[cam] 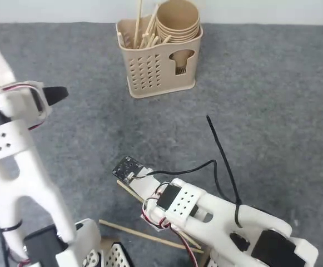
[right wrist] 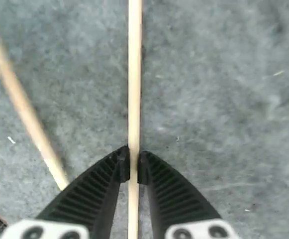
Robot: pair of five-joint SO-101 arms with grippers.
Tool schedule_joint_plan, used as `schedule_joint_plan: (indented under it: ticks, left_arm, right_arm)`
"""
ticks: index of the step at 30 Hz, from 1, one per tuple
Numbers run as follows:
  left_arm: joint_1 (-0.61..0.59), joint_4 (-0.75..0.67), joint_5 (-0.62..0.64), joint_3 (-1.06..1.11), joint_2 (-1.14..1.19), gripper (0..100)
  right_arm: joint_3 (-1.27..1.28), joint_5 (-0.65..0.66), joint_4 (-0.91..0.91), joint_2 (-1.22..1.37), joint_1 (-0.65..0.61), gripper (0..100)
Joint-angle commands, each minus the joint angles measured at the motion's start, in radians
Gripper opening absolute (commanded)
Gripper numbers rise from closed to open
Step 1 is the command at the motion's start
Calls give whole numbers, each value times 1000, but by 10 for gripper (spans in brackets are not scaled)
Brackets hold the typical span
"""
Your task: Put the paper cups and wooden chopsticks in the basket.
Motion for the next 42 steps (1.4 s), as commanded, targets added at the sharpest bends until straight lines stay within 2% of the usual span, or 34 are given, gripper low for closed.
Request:
schedule_joint_plan:
  ticks: [1,7,11,16,18,20,24,28,33,36,42]
  left_arm:
    - [58,-32,-6,-18,-32,359]
    - [170,-83,3,-22,-28,359]
    - [198,-143,72,-22,-23,359]
    - [198,-118,77,8,-34,359]
    - [198,-101,41,33,-58,359]
    - [193,-97,21,73,-100,359]
    - [192,-95,15,168,-233,359]
    - [161,-98,15,275,-350,359]
    - [104,-117,15,371,-356,359]
    - [106,-35,-6,403,-319,359]
    - [132,157,-146,461,-247,359]
  right_arm:
    - [-51,-11,38,-42,8,8]
    - [-63,-6,91,-291,116,8]
    - [-68,-6,77,-521,225,8]
    - [-89,-3,-128,-799,361,8]
    - [-95,25,-191,-845,394,8]
    - [-126,69,-203,-835,403,8]
    - [-144,68,-153,-777,394,8]
    - [-141,-29,-47,-727,344,11]
    - [-141,-103,31,-581,255,125]
    - [-143,-173,33,-463,240,132]
    - [-143,-181,68,-364,245,112]
